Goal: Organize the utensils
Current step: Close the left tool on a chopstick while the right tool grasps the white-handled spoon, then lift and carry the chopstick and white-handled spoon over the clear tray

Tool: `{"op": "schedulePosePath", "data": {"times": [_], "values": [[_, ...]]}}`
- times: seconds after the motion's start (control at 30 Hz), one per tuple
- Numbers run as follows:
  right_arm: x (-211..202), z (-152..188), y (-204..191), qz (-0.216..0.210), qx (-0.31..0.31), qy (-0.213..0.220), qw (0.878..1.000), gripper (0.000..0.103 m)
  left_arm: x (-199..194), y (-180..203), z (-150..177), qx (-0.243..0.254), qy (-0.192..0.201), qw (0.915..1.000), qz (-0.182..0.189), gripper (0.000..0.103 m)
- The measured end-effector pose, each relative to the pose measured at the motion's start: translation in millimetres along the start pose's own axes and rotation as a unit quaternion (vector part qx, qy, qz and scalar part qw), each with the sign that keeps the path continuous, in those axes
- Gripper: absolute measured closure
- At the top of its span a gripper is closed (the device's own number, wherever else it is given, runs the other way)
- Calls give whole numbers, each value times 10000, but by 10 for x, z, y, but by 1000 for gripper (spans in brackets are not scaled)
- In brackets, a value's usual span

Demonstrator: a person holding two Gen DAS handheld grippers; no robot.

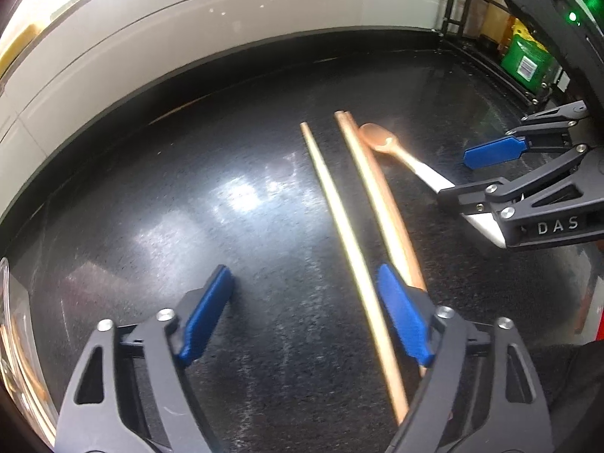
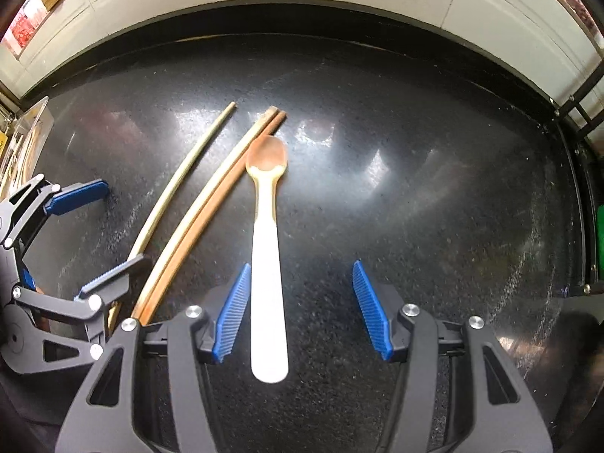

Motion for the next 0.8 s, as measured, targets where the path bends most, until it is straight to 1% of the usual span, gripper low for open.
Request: {"op": "schedulePosePath", "data": {"times": [0.03, 0.07, 0.1, 0.13, 0.17, 0.23, 0.27, 0.3, 0.4, 0.5, 0.63, 0.8], "values": [[-15, 10, -3, -3, 24, 10, 10000, 57, -10, 37, -2, 56, 16, 10000, 39, 38], [-20, 18, 4, -1, 40, 16, 10000, 60, -14, 64, -3, 90, 25, 9999, 61, 41], [-38, 28, 7, -22, 73, 37, 10000, 75, -21, 92, -3, 131, 30, 9999, 77, 48], [-51, 30, 15, -32, 103, 49, 9999, 86, -30, 121, -6, 165, 30, 9998, 97, 58], [-63, 38, 41, -74, 187, 50, 9998, 86, -29, 154, -17, 200, 33, 9997, 96, 63], [-74, 38, 50, -133, 264, 73, 9995, 87, -36, 197, -17, 255, 19, 9996, 131, 80], [-53, 44, 85, -146, 287, 88, 9994, 87, -33, 219, -21, 258, -2, 9996, 146, 85], [-42, 40, 91, -147, 290, 94, 9994, 87, -27, 227, -33, 227, -24, 9996, 136, 93], [-56, 41, 94, -245, 358, 82, 9990, 87, -7, 213, -77, 65, -125, 9998, 144, 97], [-102, 94, 154, -410, 553, 94, 9976, 87, -10, 193, -97, -128, -262, 9994, 172, 97], [-288, 133, 187, -344, 578, 272, 9974, 87, -134, 152, -105, -175, -172, 9996, 122, 97], [-602, 187, 162, -249, 586, 588, 9962, 87, -419, 128, -161, -245, 106, 9996, 19, 97]]}}
Point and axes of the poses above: each gripper's, at about its wrist camera, not at the fingertips, and x roughly the way its jaws point, y to its right, z to its underside, the point moved 6 cm from there along x, roughly the way its jaws point, and after that the axes turned 12 degrees about -x, right-handed, at the moved point
